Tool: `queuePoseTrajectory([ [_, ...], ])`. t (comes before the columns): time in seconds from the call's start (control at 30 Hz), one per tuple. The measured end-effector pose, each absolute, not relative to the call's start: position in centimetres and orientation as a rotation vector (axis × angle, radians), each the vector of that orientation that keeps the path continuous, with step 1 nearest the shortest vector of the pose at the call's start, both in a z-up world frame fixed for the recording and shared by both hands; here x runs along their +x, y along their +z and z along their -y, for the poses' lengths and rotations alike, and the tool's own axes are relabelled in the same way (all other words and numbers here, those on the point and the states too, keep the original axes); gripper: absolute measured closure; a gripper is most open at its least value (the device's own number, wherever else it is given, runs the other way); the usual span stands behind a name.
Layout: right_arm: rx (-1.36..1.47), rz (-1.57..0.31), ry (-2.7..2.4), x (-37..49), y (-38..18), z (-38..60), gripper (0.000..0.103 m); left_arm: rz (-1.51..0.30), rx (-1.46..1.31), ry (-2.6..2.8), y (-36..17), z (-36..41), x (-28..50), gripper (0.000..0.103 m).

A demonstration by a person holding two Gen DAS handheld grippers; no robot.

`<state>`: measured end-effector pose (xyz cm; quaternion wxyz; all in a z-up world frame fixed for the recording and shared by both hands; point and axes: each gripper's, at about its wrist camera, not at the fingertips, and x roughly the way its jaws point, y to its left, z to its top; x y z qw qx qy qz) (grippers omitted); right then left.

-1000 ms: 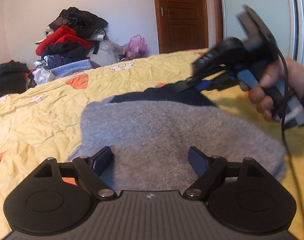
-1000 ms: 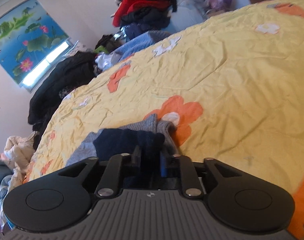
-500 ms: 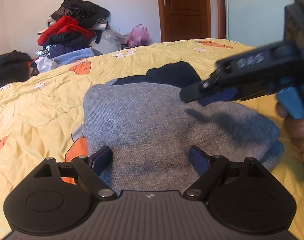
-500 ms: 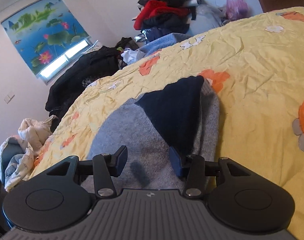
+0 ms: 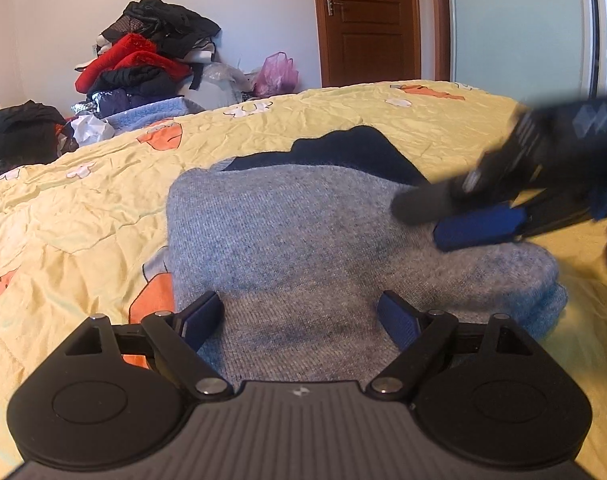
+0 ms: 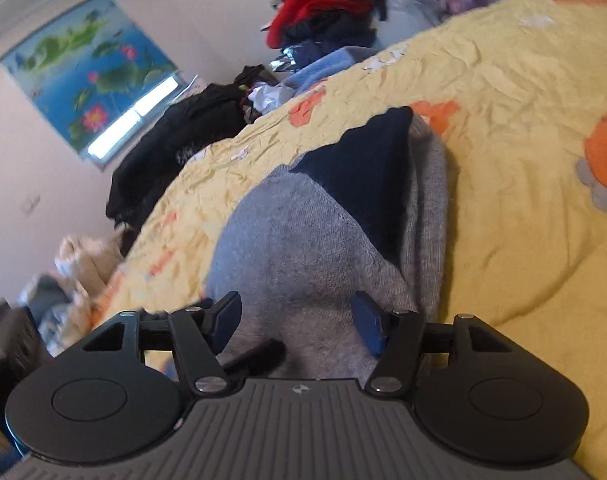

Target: Fold small clothes

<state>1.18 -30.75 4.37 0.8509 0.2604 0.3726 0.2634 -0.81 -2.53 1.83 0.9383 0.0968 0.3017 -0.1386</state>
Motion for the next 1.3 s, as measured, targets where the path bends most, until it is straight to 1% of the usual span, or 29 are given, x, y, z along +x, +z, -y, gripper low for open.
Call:
queuePoseTrajectory([
  [0.07, 0.547, -0.748, 0.577, 0.6, 5.1, 30.9, 0.033, -0.610, 0.198, -0.280, 1.7, 2.5, -0.9, 0.015],
  [0.13, 0.492, -0.806, 0.562, 1.0, 4.3, 30.3, 0.028, -0.606, 0.198, -0.278, 1.8, 2.6, -1.0, 0.015],
  [0.17, 0.465, -0.825, 0.553, 1.3, 3.5, 30.2, 0.037, -0.604, 0.195, -0.277, 1.8, 2.5, -1.1, 0.015],
  [0.2, 0.451, -0.805, 0.550, 1.0, 3.4, 30.1, 0.041, -0.600, 0.183, -0.276, 2.0, 2.2, -1.3, 0.015],
  [0.23, 0.452, -0.819, 0.547, 1.1, 3.8, 30.1, 0.041, -0.597, 0.169, -0.268, 2.3, 1.8, -1.7, 0.015],
  [0.3, 0.463, -0.818, 0.544, 0.3, 5.0, 29.8, 0.037, -0.592, 0.135, -0.256, 2.9, 0.7, -2.6, 0.015],
  [0.4, 0.376, -0.754, 0.552, -1.6, 7.0, 29.6, 0.031, -0.562, 0.119, -0.232, 3.6, -0.8, -4.7, 0.015],
  [0.5, 0.286, -0.671, 0.525, -3.4, 8.0, 29.0, 0.030, -0.485, 0.091, -0.284, 4.6, -1.3, -7.1, 0.015],
  [0.57, 0.319, -0.661, 0.534, -3.5, 7.9, 29.0, 0.030, -0.464, 0.095, -0.355, 4.9, -0.5, -7.8, 0.015],
  [0.67, 0.388, -0.704, 0.551, -2.3, 6.5, 28.6, 0.029, -0.540, 0.130, -0.396, 3.5, 1.1, -6.6, 0.015],
  [0.73, 0.422, -0.790, 0.529, -1.4, 4.7, 28.2, 0.027, -0.633, 0.128, -0.413, 2.2, 1.4, -5.3, 0.015],
  [0.77, 0.450, -0.852, 0.523, -1.2, 3.6, 28.1, 0.027, -0.641, 0.133, -0.402, 1.8, 1.3, -5.2, 0.015],
  [0.87, 0.459, -0.886, 0.586, -0.4, 3.6, 27.4, 0.026, -0.647, 0.118, -0.423, 1.8, 0.8, -5.0, 0.015],
  [0.9, 0.452, -0.888, 0.591, 0.3, 4.3, 27.3, 0.025, -0.647, 0.128, -0.423, 1.6, 0.8, -5.0, 0.015],
  [1.03, 0.492, -0.735, 0.565, 3.3, 9.0, 29.0, 0.025, -0.647, 0.153, -0.414, 1.4, 1.4, -5.1, 0.011],
  [1.1, 0.490, -0.702, 0.528, 6.1, 10.1, 30.2, 0.025, -0.647, 0.157, -0.411, 1.4, 1.5, -5.2, 0.011],
  [1.2, 0.440, -0.742, 0.413, 11.7, 9.2, 29.6, 0.025, -0.646, 0.153, -0.411, 1.4, 1.4, -5.2, 0.011],
  [1.27, 0.392, -0.769, 0.367, 14.9, 8.1, 28.3, 0.030, -0.646, 0.148, -0.408, 1.4, 1.4, -5.2, 0.011],
  [1.3, 0.359, -0.780, 0.354, 16.2, 7.5, 27.5, 0.031, -0.646, 0.149, -0.406, 1.4, 1.5, -5.2, 0.011],
])
